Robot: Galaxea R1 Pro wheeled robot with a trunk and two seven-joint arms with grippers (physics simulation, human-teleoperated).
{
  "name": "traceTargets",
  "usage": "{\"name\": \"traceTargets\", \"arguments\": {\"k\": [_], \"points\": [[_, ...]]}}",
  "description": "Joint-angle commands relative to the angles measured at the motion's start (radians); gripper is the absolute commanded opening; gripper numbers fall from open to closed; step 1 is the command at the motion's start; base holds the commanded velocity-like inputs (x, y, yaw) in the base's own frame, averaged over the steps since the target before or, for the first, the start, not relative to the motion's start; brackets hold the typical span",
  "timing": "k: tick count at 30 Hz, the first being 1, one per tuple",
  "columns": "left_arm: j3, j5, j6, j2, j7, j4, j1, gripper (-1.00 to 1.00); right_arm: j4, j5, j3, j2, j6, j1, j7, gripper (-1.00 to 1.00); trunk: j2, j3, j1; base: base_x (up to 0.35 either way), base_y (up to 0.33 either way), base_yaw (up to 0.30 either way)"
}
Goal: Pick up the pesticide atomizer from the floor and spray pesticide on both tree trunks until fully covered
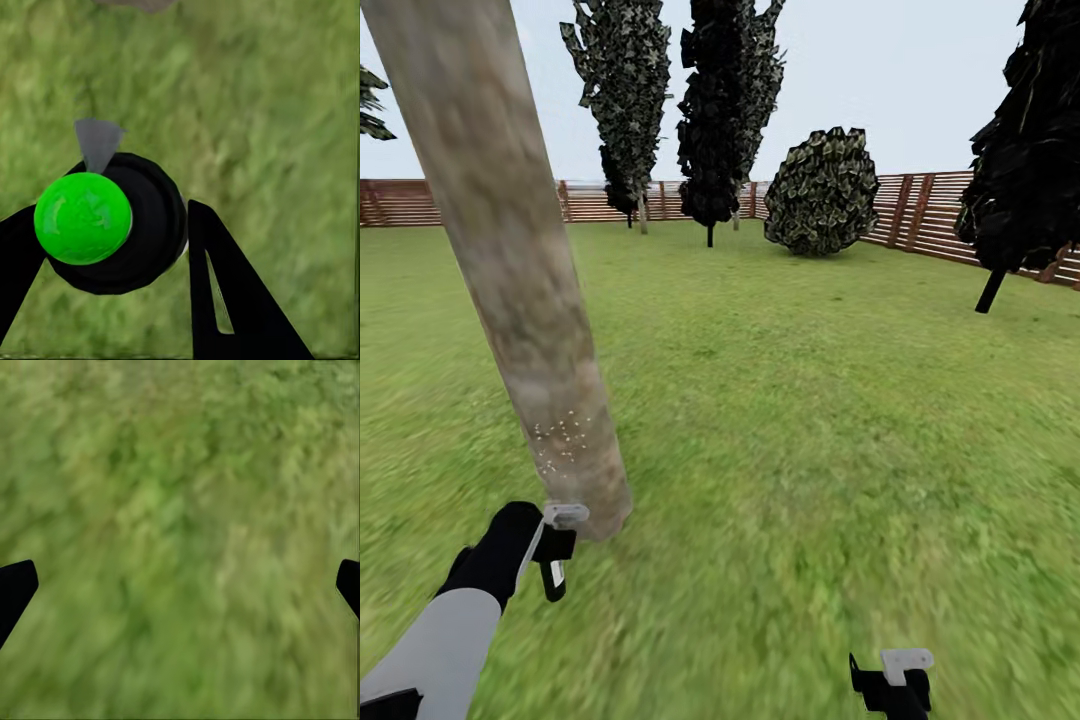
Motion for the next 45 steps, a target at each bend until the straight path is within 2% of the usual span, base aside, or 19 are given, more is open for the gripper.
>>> {"name": "traceTargets", "arguments": {"k": [1,3,5,8,9,10,11,13,15,18,20,27,40,45], "points": [[0.003,-0.010,0.002,-0.002,-0.009,0.013,0.003,-1.00,0.000,-0.008,0.009,0.000,-0.002,0.000,-0.003,1.00,0.000,-0.001,0.000,0.181,-0.228,0.017],[0.004,-0.010,-0.019,-0.003,-0.009,0.038,0.006,-1.00,0.000,-0.008,0.009,0.000,-0.002,0.000,-0.004,1.00,0.000,-0.001,0.000,0.181,-0.228,0.008],[0.005,-0.010,-0.083,-0.006,-0.002,0.067,0.009,-1.00,0.000,-0.008,0.009,0.000,-0.002,0.000,-0.004,1.00,0.000,-0.001,0.000,0.164,-0.237,0.002],[0.011,-0.008,-0.107,-0.010,0.022,0.080,0.010,-1.00,0.000,-0.008,0.009,0.001,-0.002,0.000,-0.004,1.00,0.000,-0.001,0.000,0.167,-0.242,0.064],[0.031,-0.004,-0.111,-0.009,0.026,0.082,0.010,-1.00,0.000,-0.008,0.009,0.001,-0.002,0.000,-0.004,1.00,0.000,-0.001,0.000,0.182,-0.234,0.182],[0.080,0.001,-0.116,-0.007,0.029,0.083,0.010,-1.00,0.000,-0.008,0.009,0.000,-0.002,0.000,-0.004,1.00,0.000,-0.001,0.000,0.183,-0.233,0.245],[0.106,0.002,-0.118,-0.005,0.030,0.083,0.010,-1.00,0.000,-0.008,0.009,0.001,-0.002,0.000,-0.004,1.00,0.000,-0.001,0.000,0.158,-0.242,0.260],[0.132,0.002,-0.119,-0.003,0.031,0.082,0.010,-1.00,0.000,-0.008,0.009,0.001,-0.002,0.000,-0.004,1.00,0.000,-0.001,0.000,0.072,-0.262,0.269],[0.132,-0.001,-0.120,-0.005,0.037,0.082,0.010,-1.00,0.000,-0.008,0.009,0.001,-0.002,0.000,-0.004,1.00,0.000,-0.001,0.000,0.022,-0.274,0.274],[0.132,0.001,-0.119,-0.009,0.104,0.082,0.010,-1.00,0.001,-0.008,0.010,0.001,-0.002,0.000,-0.004,1.00,0.000,-0.001,0.000,0.003,-0.280,0.275],[0.134,0.006,-0.119,-0.011,0.126,0.083,0.010,-1.00,0.001,-0.008,0.010,0.001,-0.002,0.000,-0.004,1.00,0.000,-0.001,0.000,0.001,-0.280,0.276],[0.140,0.009,-0.117,-0.036,0.115,0.082,0.009,-1.00,0.002,-0.008,0.009,0.001,-0.002,0.000,-0.004,1.00,0.000,-0.001,0.000,0.000,-0.281,0.215],[0.144,0.009,-0.118,-0.036,0.114,0.082,0.009,-1.00,0.002,-0.008,0.009,-0.001,-0.002,0.000,-0.003,1.00,0.000,-0.001,0.000,0.131,-0.257,0.007],[0.144,0.009,-0.118,-0.037,0.114,0.081,0.009,-1.00,0.002,-0.008,0.010,0.001,-0.002,0.000,-0.003,1.00,0.000,-0.001,0.000,0.220,-0.217,0.213]]}}
